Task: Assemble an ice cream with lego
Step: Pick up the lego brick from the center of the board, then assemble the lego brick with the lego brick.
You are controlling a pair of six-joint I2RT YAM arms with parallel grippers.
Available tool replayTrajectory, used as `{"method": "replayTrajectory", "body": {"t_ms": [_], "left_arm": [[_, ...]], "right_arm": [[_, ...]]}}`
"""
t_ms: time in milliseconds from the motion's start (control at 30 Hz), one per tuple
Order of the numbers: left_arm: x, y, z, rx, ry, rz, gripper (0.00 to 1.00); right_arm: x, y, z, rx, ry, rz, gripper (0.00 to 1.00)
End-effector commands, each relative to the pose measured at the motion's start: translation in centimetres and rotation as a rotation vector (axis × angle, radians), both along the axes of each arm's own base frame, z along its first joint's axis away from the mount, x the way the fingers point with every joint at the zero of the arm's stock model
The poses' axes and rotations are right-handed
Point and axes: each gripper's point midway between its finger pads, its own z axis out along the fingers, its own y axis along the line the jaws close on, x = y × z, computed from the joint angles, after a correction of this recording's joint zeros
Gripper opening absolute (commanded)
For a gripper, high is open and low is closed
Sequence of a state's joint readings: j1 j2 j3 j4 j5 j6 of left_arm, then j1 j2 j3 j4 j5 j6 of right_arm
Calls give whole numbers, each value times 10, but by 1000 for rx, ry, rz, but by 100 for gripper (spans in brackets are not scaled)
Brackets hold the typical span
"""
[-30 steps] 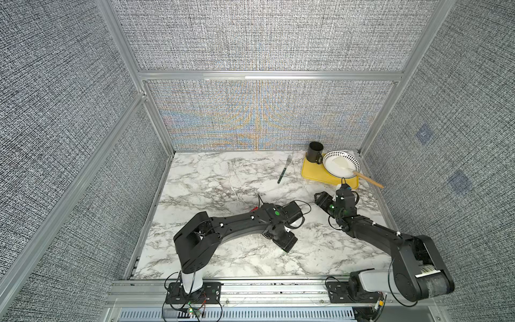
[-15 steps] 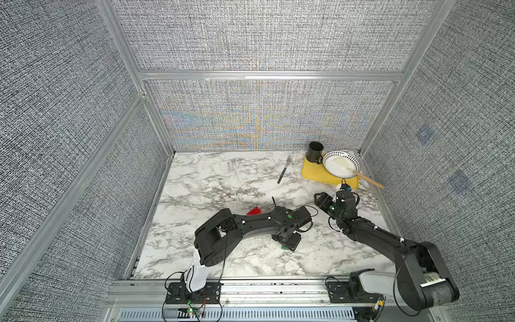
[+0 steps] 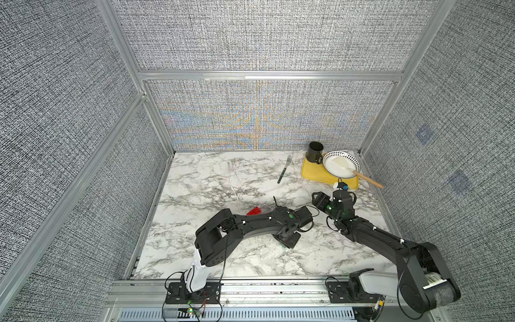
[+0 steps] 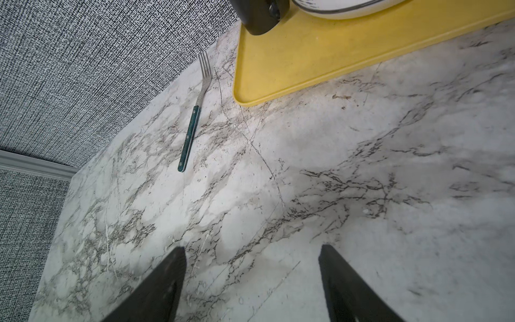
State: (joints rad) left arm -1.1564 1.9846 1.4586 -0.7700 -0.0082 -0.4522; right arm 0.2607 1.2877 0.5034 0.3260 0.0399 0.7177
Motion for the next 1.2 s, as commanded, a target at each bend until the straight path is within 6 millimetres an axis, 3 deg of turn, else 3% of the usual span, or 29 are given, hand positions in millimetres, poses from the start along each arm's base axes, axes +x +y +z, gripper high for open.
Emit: {"method": "replayTrajectory", "body": {"t_ms": [0,100,200,467,700,800,900,1033,1133,1167], "left_arm": [[2,4,32,-14,-59,-117,2],[0,14,60,-28,-72,-217,2],[7,38,81,2,-63,-247,2],[47,100,104,55,-24,-196,2],[82,119,90,158,-11,-190,2],[93,127,84,170,7,-153,2],[102,133,86,127,2,-99,2],[105,141,84,124,-6,-72,2],[100,136,76,85,20,-62,2],[98,134,74,69,29,-60,2]], "right_arm": [[5,6,7,-17,-30,26,77],[8,24,9,-9,-46,102,77],[10,46,10,5,-49,192,77],[7,108,8,33,-53,437,77],[-18,183,13,308,-40,824,77],[-29,206,12,356,-20,939,77],[-36,221,7,343,8,989,77],[-37,226,2,371,25,993,81],[-45,232,-6,399,61,1033,83],[-41,239,2,406,44,1054,83]]}}
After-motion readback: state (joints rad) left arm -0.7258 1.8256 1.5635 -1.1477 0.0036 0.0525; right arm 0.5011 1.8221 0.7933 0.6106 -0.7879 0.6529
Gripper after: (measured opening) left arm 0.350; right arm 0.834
